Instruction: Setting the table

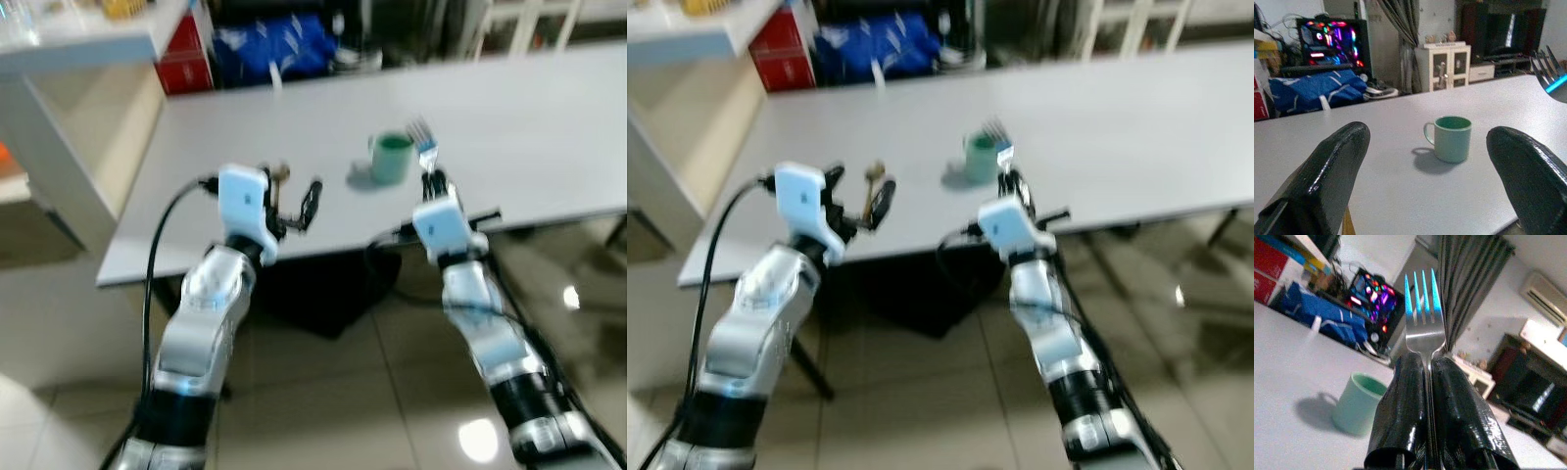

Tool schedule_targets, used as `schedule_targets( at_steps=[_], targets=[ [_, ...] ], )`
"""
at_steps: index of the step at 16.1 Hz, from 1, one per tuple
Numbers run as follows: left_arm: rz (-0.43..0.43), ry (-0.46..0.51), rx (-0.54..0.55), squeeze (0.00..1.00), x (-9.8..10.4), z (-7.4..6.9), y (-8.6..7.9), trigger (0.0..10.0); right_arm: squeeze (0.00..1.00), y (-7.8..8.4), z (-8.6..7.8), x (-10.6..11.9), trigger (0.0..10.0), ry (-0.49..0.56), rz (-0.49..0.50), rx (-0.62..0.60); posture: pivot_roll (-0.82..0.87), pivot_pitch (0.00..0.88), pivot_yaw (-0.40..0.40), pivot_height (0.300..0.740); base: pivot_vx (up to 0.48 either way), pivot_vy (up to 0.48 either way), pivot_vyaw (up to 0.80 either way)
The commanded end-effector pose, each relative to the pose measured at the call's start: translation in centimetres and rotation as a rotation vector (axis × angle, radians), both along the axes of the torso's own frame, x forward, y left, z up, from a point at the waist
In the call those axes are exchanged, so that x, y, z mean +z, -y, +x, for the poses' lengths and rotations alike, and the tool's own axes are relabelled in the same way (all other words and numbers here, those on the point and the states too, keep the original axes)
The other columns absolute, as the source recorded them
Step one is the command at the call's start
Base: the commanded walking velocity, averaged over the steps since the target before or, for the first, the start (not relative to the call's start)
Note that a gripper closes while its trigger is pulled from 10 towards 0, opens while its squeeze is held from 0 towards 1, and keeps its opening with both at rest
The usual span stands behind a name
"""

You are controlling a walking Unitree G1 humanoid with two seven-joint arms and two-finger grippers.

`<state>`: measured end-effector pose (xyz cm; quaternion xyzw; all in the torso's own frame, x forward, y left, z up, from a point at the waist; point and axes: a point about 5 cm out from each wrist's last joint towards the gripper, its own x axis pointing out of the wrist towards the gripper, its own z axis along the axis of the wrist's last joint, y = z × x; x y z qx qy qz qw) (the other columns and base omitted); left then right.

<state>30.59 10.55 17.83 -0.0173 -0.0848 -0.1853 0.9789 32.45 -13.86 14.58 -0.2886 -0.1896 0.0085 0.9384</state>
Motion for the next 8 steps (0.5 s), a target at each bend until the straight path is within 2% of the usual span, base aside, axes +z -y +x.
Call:
schedule_targets(
  at_steps=[1,8],
  targets=[
    [0.016,0.006,0.023,0.00,0.12,0.09,-0.67,10.0,0.00,-1.11,-0.01,0.40,0.0,0.013,0.007,0.038,-0.18,0.000,0.101,0.740,0.296,-0.375,0.00],
    [0.030,0.011,0.022,0.00,0.24,0.47,-0.65,10.0,0.00,-1.12,0.14,0.53,0.0,0.020,0.007,0.030,-0.19,0.000,0.111,0.740,0.305,-0.368,0.00]
  ],
)
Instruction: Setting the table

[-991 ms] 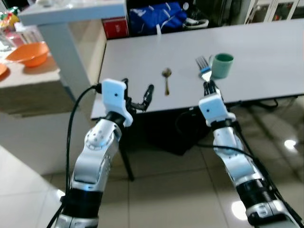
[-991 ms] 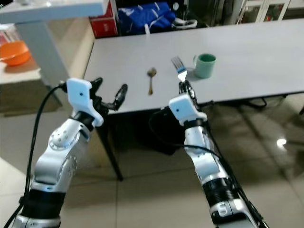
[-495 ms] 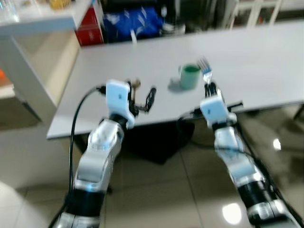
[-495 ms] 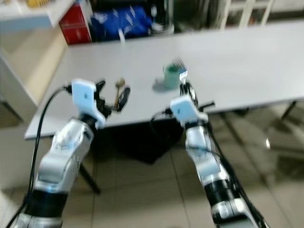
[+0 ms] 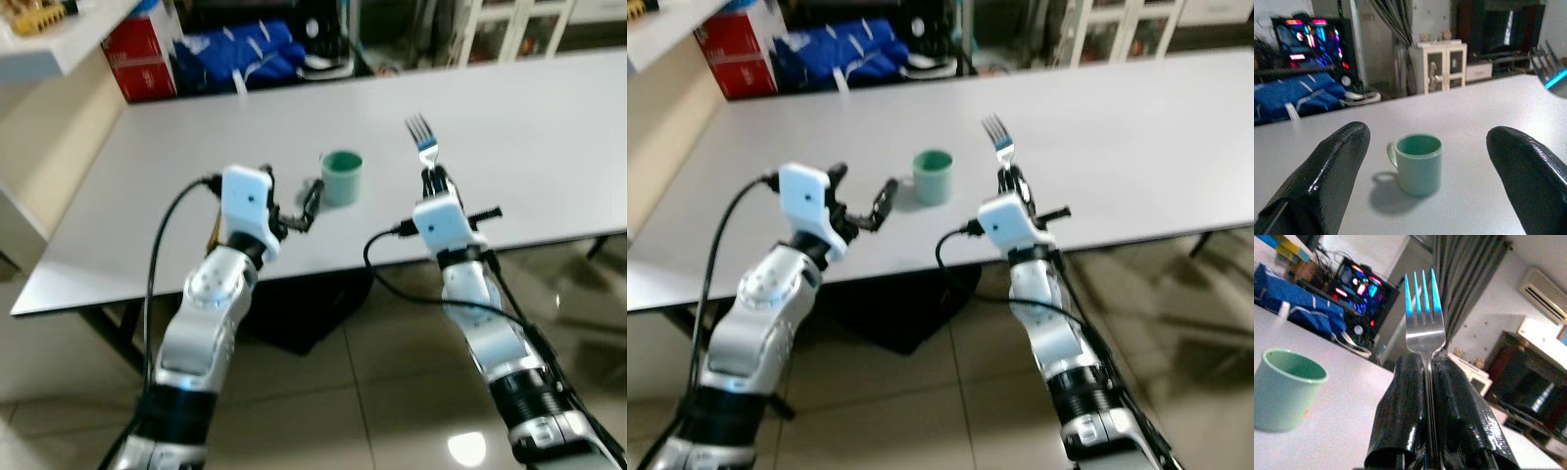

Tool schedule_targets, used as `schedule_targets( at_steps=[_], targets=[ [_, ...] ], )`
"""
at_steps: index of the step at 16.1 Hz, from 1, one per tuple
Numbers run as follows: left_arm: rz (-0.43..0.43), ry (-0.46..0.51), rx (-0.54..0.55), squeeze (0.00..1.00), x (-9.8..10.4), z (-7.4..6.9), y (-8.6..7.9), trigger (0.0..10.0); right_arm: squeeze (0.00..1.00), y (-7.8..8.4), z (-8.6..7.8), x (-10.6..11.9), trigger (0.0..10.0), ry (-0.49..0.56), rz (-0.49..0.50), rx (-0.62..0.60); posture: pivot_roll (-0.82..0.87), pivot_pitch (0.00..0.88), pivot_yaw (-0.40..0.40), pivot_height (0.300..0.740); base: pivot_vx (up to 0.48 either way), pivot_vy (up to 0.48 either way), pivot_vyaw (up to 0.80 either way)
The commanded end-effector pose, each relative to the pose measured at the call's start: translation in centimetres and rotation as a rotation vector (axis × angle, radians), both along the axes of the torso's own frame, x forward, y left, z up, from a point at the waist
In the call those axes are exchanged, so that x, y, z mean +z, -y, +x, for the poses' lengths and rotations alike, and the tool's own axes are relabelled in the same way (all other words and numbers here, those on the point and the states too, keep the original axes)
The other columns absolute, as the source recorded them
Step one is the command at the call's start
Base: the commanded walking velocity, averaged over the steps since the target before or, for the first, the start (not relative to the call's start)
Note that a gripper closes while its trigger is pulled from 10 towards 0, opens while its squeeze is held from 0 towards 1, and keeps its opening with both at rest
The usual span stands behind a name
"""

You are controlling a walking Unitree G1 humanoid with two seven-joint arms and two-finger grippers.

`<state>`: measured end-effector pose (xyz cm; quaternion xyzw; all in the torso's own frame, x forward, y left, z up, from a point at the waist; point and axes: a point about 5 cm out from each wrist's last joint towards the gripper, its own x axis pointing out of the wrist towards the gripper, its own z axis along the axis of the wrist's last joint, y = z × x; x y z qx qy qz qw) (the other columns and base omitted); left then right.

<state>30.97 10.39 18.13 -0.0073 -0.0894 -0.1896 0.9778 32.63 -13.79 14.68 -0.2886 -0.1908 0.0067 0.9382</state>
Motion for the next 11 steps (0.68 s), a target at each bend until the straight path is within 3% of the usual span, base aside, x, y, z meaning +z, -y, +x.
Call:
schedule_targets(
  at_steps=[1,11],
  targets=[
    [0.012,-0.001,0.028,0.00,-0.05,0.11,-0.81,10.0,0.00,-1.05,-0.03,0.45,0.0,0.017,0.007,0.032,-0.19,0.000,0.111,0.740,0.307,-0.364,0.00],
    [0.016,0.005,0.025,0.00,0.02,0.29,-0.59,10.0,0.00,-0.98,0.16,0.67,0.0,0.025,0.003,0.027,-0.19,0.000,0.106,0.740,0.312,-0.361,0.00]
  ],
)
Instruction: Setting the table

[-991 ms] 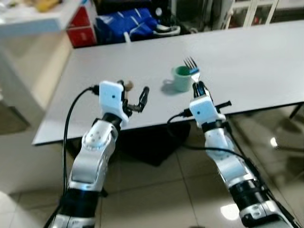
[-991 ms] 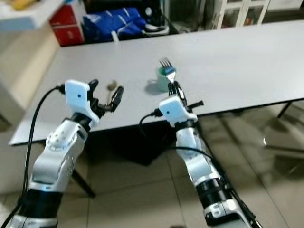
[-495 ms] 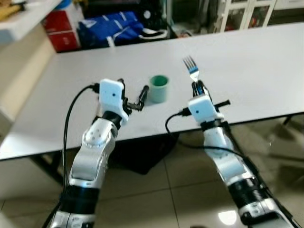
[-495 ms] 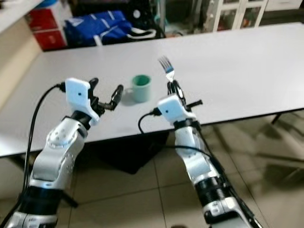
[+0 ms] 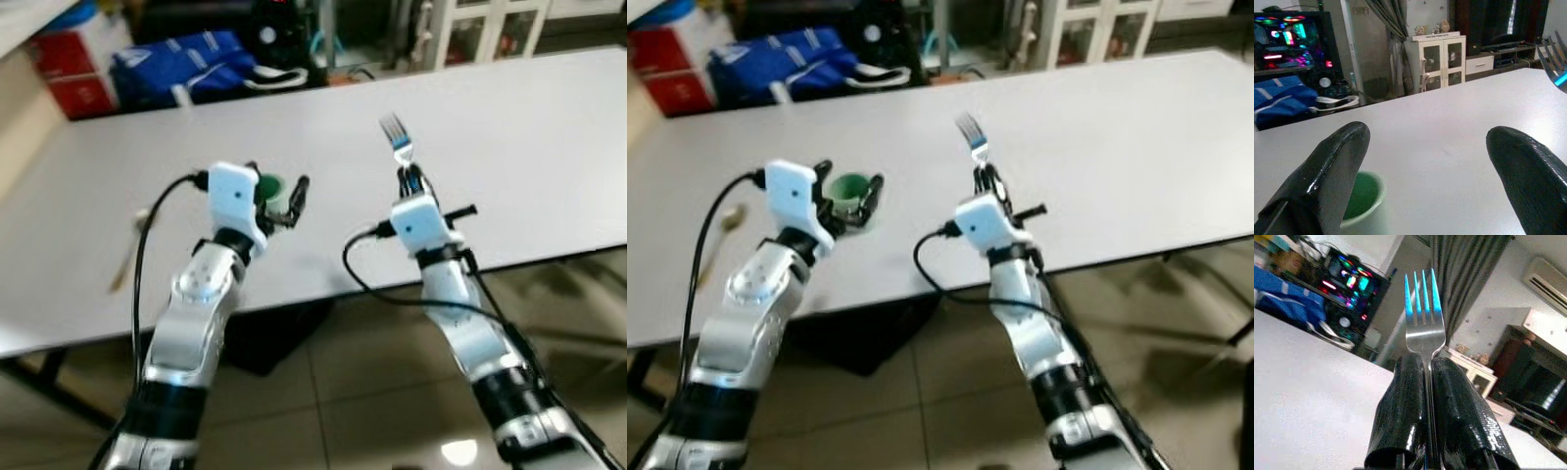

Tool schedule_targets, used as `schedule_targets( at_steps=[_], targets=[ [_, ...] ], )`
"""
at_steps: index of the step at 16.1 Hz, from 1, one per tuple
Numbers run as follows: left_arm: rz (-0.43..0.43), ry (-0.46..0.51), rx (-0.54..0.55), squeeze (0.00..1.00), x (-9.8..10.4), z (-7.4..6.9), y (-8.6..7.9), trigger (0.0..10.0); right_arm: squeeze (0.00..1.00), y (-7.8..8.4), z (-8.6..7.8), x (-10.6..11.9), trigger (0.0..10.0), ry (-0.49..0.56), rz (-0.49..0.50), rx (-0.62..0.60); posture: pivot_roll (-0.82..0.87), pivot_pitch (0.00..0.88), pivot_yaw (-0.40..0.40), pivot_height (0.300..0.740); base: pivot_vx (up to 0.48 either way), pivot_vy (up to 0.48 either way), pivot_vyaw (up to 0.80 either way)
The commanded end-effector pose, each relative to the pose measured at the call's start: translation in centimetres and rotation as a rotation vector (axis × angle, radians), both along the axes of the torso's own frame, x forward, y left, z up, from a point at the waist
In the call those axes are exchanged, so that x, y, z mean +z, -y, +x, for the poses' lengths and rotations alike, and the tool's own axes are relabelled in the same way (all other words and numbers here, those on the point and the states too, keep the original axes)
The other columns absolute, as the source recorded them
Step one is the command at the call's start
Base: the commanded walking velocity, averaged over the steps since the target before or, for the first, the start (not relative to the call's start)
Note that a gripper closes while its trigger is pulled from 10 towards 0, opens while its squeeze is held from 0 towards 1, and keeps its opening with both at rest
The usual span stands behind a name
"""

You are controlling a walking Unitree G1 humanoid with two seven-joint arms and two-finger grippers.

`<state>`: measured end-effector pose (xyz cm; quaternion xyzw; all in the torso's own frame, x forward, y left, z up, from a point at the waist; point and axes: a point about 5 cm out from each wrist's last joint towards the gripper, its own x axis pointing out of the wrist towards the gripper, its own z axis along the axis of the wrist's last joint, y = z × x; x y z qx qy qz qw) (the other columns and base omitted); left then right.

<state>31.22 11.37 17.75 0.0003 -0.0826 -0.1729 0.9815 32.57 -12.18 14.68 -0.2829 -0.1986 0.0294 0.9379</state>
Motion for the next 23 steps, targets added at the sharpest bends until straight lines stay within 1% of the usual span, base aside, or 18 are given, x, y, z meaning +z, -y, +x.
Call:
schedule_targets(
  at_steps=[1,4,6,7,8,10,13,14,15,17,18,19,22,23],
  targets=[
    [0.007,0.014,-0.012,0.00,0.3,0.1,0.4,10.0,0.00,0.7,0.2,0.7,0.0,0.024,0.002,-0.022,-0.19,0.000,0.106,0.740,0.307,-0.364,0.00],
    [0.007,0.012,-0.019,0.00,0.3,0.0,0.6,10.0,0.00,0.7,0.3,0.7,0.0,0.021,0.000,-0.022,-0.19,0.000,0.106,0.740,0.311,-0.361,0.00],
    [-0.043,0.020,-0.034,0.00,0.5,-0.1,0.6,10.0,0.00,0.8,0.6,0.5,0.0,-0.005,0.006,-0.042,-0.19,0.000,0.106,0.740,0.157,-0.180,0.00],
    [-0.052,0.021,-0.032,0.00,0.6,-0.1,0.6,10.0,0.00,0.9,0.8,0.5,10.0,-0.020,0.012,-0.056,-0.19,0.000,0.104,0.740,0.000,0.000,0.00],
    [-0.058,0.018,-0.022,0.00,0.6,-0.1,0.5,10.0,0.00,0.7,1.0,0.8,10.0,-0.024,0.027,-0.051,-0.19,0.000,0.105,0.740,0.000,0.000,0.00],
    [-0.059,0.014,-0.018,0.00,0.6,0.0,0.4,10.0,0.00,0.2,1.6,1.2,10.0,-0.060,0.095,-0.027,-0.19,0.000,0.106,0.740,0.000,0.000,0.00],
    [-0.059,0.015,-0.020,0.00,0.6,-0.1,0.4,10.0,0.00,-0.1,3.5,1.1,10.0,-0.187,0.268,-0.026,-0.18,0.000,0.106,0.740,0.000,0.000,0.00],
    [-0.056,0.016,-0.020,0.00,0.6,-0.1,0.4,10.0,0.00,-0.2,3.8,1.1,10.0,-0.206,0.296,-0.030,-0.17,0.000,0.105,0.740,0.000,0.000,0.00],
    [-0.051,0.016,-0.014,0.00,0.7,-0.2,0.2,10.0,0.00,-0.4,4.8,1.6,10.0,-0.256,0.372,-0.027,-0.16,0.000,0.103,0.740,0.000,0.000,0.00],
    [-0.048,0.016,-0.006,0.00,0.7,-0.3,-0.1,10.0,0.00,-0.8,5.7,2.1,10.0,-0.294,0.416,-0.023,-0.14,0.000,0.100,0.740,0.000,0.000,0.00],
    [-0.044,0.016,-0.003,0.00,0.8,-0.4,-0.2,10.0,0.00,-0.8,6.2,2.1,10.0,-0.333,0.465,-0.015,-0.13,0.000,0.097,0.740,0.000,0.000,0.00],
    [-0.043,0.017,-0.002,0.00,0.8,-0.6,-0.2,10.0,0.00,-0.9,6.3,2.0,10.0,-0.357,0.496,-0.011,-0.12,0.000,0.094,0.740,0.000,0.000,0.00],
    [-0.025,0.014,0.011,0.00,0.9,-1.1,-0.9,10.0,0.00,-1.0,6.6,0.5,10.0,-0.454,0.548,-0.034,-0.06,0.004,0.095,0.740,0.000,0.000,0.00],
    [0.010,0.018,0.026,0.00,1.2,-1.5,-1.4,10.0,0.00,-1.3,6.7,-0.1,10.0,-0.501,0.570,-0.031,-0.04,0.014,0.097,0.740,0.000,0.000,0.00]
  ],
)
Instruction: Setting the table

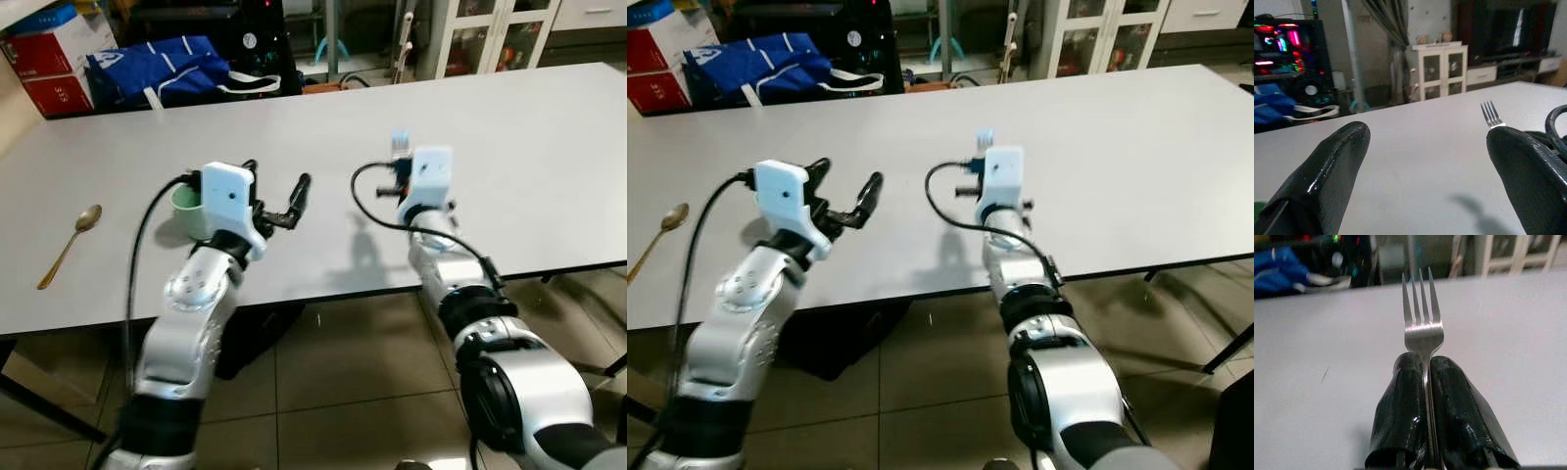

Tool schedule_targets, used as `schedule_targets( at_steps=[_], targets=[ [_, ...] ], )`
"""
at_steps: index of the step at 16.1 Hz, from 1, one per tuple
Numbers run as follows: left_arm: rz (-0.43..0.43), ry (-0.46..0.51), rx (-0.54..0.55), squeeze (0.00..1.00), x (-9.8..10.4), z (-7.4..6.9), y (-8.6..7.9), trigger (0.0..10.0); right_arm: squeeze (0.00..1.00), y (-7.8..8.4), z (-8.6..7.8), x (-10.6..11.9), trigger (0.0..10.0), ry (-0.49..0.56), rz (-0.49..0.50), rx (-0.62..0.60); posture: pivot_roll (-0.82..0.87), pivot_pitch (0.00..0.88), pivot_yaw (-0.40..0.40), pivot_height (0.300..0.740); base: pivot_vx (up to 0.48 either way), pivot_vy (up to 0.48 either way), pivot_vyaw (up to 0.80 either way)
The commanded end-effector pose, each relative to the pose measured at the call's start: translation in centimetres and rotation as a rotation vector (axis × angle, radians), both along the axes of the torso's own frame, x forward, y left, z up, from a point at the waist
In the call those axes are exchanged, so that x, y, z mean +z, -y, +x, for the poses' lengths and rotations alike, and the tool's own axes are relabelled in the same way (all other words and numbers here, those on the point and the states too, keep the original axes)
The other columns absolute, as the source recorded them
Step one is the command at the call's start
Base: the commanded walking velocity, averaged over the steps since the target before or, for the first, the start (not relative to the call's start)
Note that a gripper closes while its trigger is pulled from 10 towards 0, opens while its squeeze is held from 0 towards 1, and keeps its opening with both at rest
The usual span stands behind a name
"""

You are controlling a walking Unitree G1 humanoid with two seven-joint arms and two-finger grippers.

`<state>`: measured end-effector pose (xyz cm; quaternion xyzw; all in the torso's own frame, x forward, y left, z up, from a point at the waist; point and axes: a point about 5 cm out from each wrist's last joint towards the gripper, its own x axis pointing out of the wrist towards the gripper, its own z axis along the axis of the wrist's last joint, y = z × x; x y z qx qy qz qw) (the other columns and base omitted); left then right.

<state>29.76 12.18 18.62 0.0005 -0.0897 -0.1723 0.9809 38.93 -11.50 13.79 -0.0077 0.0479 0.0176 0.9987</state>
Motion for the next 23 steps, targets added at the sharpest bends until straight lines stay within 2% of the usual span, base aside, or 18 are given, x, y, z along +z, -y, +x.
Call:
schedule_targets(
  at_steps=[1,2,4,10,13,17,23],
  targets=[
    [0.021,0.004,0.029,0.00,0.3,-0.2,-0.7,10.0,0.00,-0.7,0.3,0.7,10.0,0.009,0.024,0.019,-0.03,0.019,0.098,0.740,0.000,0.000,0.00],
    [0.021,-0.003,0.036,0.00,0.3,-0.6,-1.0,10.0,0.00,-1.0,0.4,0.4,10.0,-0.015,0.063,0.025,-0.01,0.026,0.095,0.740,0.000,0.000,0.00],
    [0.014,-0.007,0.040,0.00,0.3,-1.2,-1.0,10.0,0.00,-1.4,0.3,0.1,10.0,-0.034,0.077,0.039,0.02,0.040,0.083,0.740,0.000,0.000,0.00],
    [0.013,-0.044,0.070,0.00,0.0,-3.1,-1.3,10.0,0.00,-3.1,-0.1,-0.7,10.0,-0.078,0.065,0.086,0.08,0.083,0.062,0.740,0.000,0.000,0.00],
    [0.024,-0.071,0.072,0.00,-0.2,-4.0,-1.7,10.0,0.00,-2.7,-0.5,-1.7,10.0,-0.089,0.018,0.039,0.09,0.098,0.077,0.740,0.000,0.000,0.00],
    [0.035,-0.086,0.074,0.00,0.0,-4.4,-2.0,10.0,0.00,-1.7,-0.9,-2.9,10.0,-0.131,0.021,-0.014,0.11,0.115,0.089,0.740,0.000,0.000,0.00],
    [0.040,-0.108,0.072,0.00,0.1,-4.8,-2.2,10.0,0.00,-0.5,-1.3,-4.0,10.0,-0.167,-0.027,-0.079,0.11,0.136,0.101,0.740,0.000,0.000,0.00]
  ],
)
